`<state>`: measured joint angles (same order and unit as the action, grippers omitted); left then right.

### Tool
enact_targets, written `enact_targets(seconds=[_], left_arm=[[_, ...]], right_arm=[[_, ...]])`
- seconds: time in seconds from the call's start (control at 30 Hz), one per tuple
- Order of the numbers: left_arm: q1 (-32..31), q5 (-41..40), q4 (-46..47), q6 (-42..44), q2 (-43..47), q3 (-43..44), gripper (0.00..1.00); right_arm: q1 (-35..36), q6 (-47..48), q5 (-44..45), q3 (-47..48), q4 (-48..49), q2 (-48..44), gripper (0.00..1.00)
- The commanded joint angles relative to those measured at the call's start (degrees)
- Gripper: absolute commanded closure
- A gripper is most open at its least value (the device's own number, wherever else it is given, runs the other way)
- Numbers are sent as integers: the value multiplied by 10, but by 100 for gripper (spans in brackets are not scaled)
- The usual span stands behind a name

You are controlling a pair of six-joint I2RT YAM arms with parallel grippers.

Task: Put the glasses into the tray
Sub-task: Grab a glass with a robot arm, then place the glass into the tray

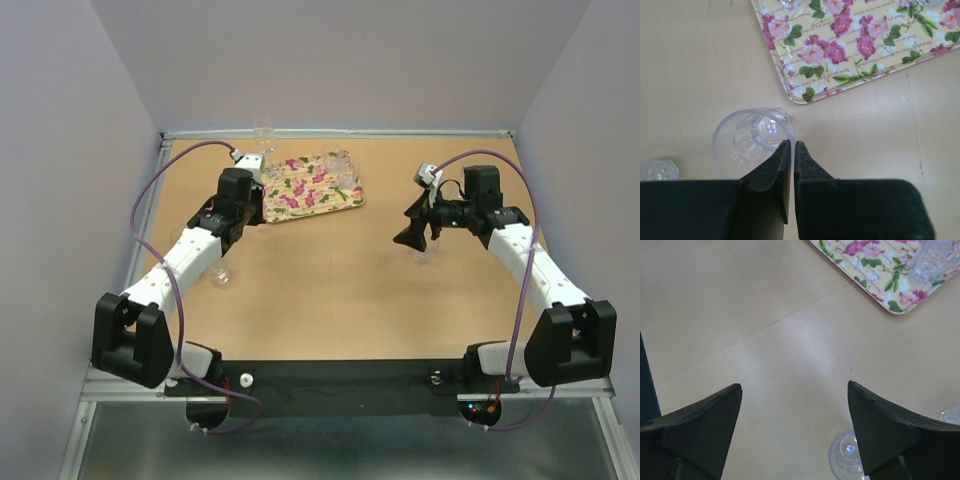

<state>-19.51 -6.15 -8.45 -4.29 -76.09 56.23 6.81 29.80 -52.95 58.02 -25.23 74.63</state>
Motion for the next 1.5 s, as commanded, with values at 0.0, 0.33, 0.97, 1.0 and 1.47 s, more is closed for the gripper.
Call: enact_targets(seconds=[0.0,0.33,0.97,1.0,1.47], left_arm=[[-1,-3,40,19,-12,47,100],[-2,6,61,10,-78,105,100],[-8,-2,111,-24,-237,200,100],[-8,-2,113,-23,-243,201,100],[-8,-25,113,-31,-304,238,100]], right_arm=[[-4,6,-1,-11,23,-12,9],[-4,7,-4,-11,22,-16,9],[-4,8,-6,-12,22,-18,9],[-4,8,-5,-12,22,-17,9],[-4,10,-1,-13,22,-16,9]])
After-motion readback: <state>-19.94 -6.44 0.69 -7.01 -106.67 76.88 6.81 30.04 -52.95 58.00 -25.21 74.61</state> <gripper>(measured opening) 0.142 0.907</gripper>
